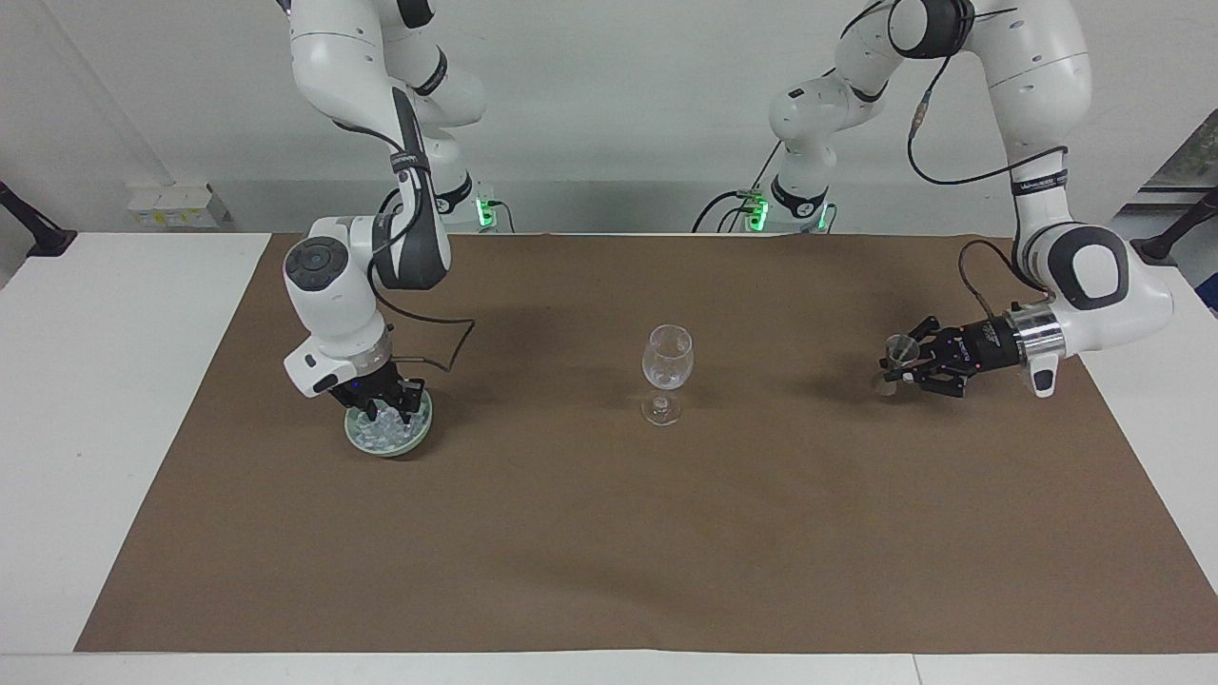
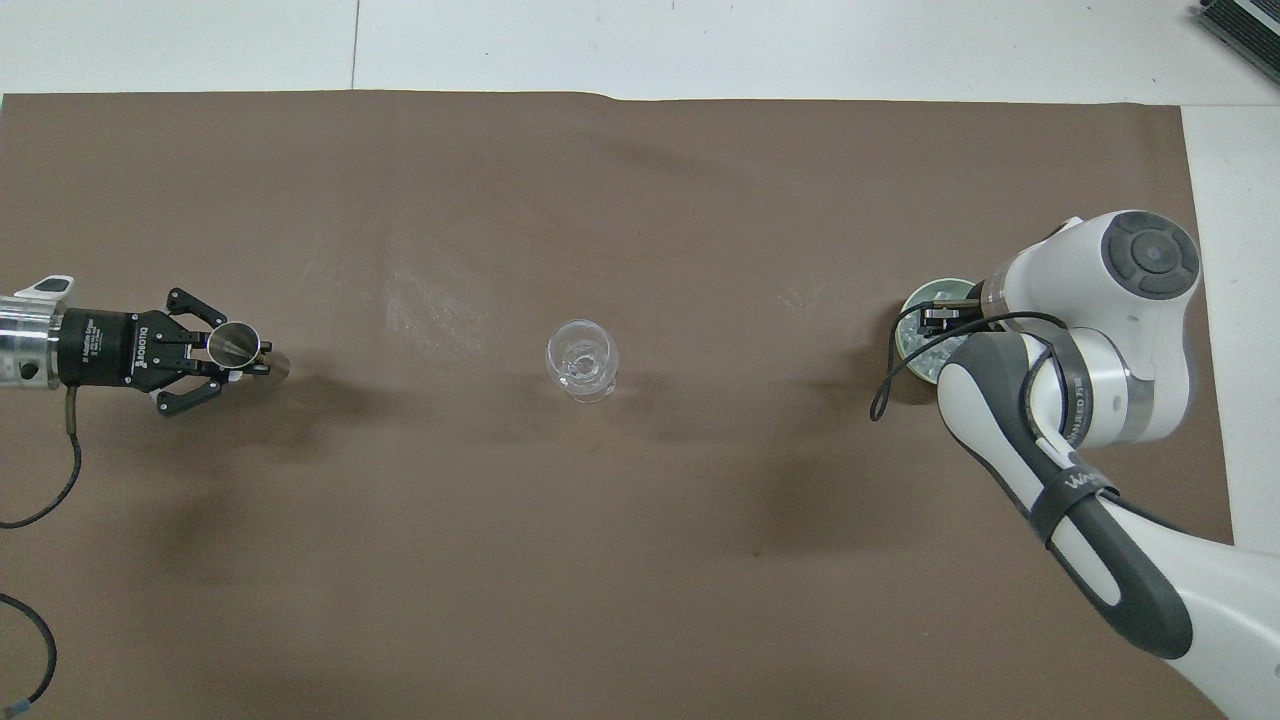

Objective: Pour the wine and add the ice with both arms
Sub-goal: 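Lift the tin off the table with the right gripper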

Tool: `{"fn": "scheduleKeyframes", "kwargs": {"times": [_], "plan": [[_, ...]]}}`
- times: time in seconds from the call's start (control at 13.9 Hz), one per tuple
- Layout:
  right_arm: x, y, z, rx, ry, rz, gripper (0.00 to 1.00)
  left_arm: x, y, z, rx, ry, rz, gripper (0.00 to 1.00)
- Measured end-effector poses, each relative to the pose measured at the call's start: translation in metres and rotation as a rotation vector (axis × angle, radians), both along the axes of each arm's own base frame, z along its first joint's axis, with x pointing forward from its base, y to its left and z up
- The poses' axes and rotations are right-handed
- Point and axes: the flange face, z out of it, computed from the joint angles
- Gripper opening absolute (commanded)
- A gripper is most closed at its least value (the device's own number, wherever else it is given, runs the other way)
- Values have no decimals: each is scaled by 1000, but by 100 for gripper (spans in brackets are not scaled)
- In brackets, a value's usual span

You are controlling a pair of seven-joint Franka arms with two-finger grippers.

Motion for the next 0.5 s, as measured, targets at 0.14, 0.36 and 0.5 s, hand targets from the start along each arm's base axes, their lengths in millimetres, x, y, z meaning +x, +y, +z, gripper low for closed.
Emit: {"fn": "scheduleKeyframes", "kwargs": {"times": [0.14,0.36,0.5], "plan": [[0,0,0,-1,1,15,0,-2,-1,-8,-13,-7,-3,0],[0,0,0,-1,2,15,0,-9,6,-20,-20,-33,-12,0],[0,0,1,-1,-1,15,0,-15,12,-28,-25,-40,-12,0]]}}
